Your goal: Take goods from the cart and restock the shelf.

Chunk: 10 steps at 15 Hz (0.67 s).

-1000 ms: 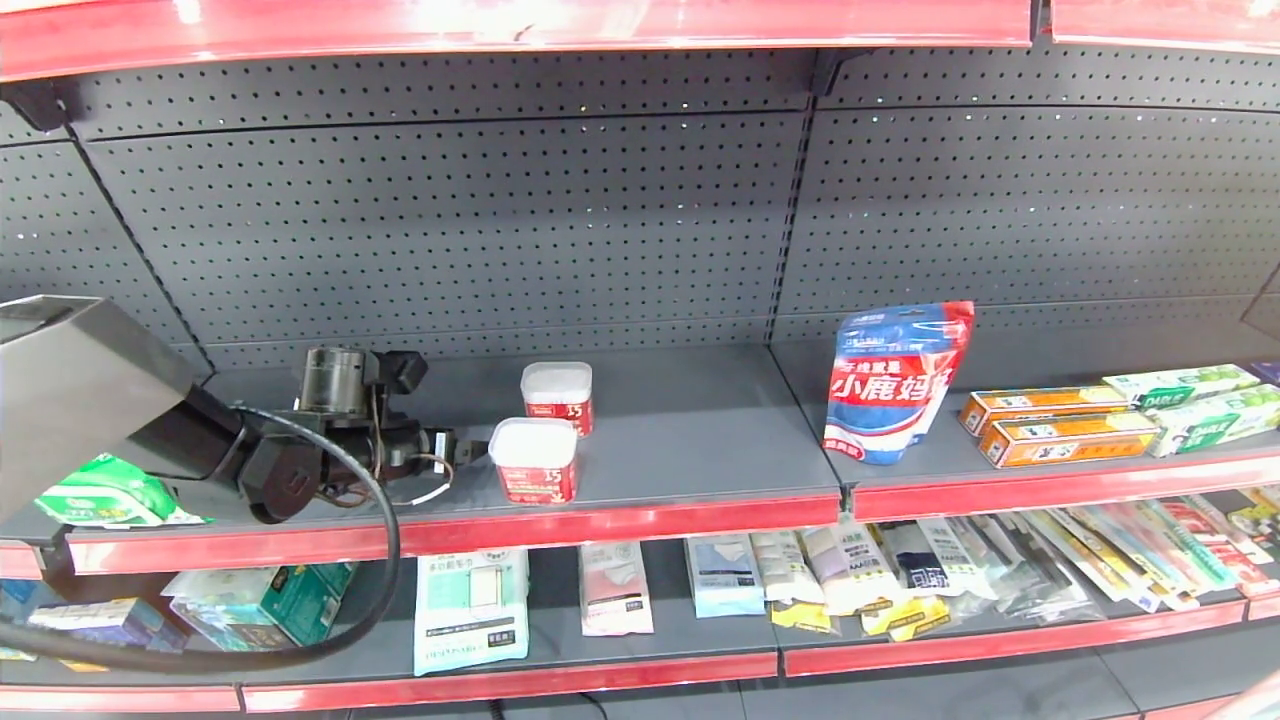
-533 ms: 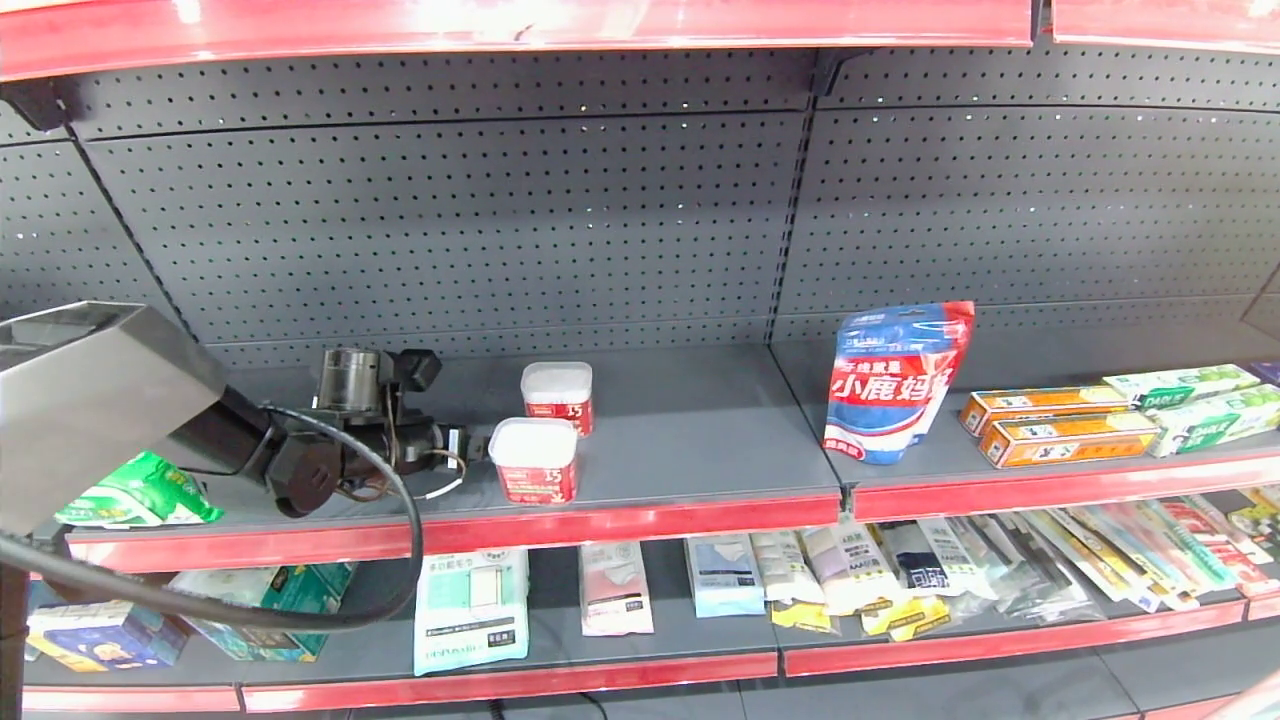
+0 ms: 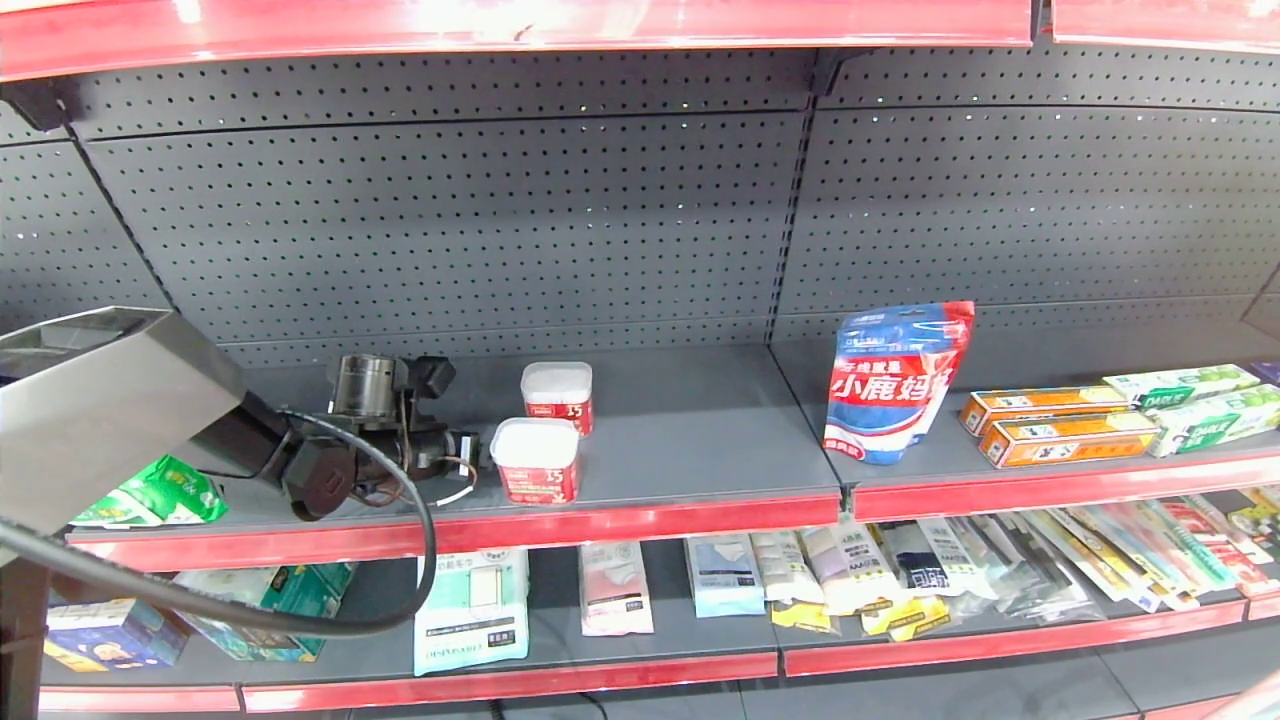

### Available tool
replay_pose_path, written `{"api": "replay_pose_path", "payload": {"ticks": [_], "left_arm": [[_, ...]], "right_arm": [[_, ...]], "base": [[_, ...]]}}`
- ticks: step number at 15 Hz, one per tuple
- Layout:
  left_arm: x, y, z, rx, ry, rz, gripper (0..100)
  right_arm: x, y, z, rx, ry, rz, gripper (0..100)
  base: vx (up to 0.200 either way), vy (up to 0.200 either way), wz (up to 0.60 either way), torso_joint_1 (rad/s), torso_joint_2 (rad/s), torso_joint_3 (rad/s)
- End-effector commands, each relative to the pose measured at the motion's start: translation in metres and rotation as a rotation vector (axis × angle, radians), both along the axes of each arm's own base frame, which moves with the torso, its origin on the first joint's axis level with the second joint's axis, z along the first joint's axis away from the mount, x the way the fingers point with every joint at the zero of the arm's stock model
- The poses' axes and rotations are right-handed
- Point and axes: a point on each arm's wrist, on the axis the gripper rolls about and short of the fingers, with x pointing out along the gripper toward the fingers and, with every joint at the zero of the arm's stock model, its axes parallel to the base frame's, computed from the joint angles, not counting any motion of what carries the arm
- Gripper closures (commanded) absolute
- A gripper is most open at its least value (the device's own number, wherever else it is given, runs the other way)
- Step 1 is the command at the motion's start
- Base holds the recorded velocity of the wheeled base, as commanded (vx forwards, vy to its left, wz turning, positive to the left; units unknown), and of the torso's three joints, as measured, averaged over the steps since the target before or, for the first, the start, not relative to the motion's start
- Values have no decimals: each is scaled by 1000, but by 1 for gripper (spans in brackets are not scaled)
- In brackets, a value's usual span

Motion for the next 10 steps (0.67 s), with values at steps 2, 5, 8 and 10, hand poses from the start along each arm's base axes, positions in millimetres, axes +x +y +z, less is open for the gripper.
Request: {"api": "replay_pose_path", "payload": {"ticks": [2, 5, 8, 10], "left_arm": [[-1, -3, 0, 0, 2, -7, 0], [-1, -4, 2, -1, -1, -9, 0], [-3, -3, 4, 1, 10, -9, 0], [-4, -3, 5, 1, 18, -8, 0]], "right_arm": [[0, 0, 0, 1, 0, 0, 0], [0, 0, 0, 1, 2, 2, 0], [0, 0, 0, 1, 0, 0, 0], [0, 0, 0, 1, 0, 0, 0]], "base": [[0, 0, 0, 0, 0, 0], [0, 0, 0, 0, 0, 0], [0, 0, 0, 0, 0, 0], [0, 0, 0, 0, 0, 0]]}}
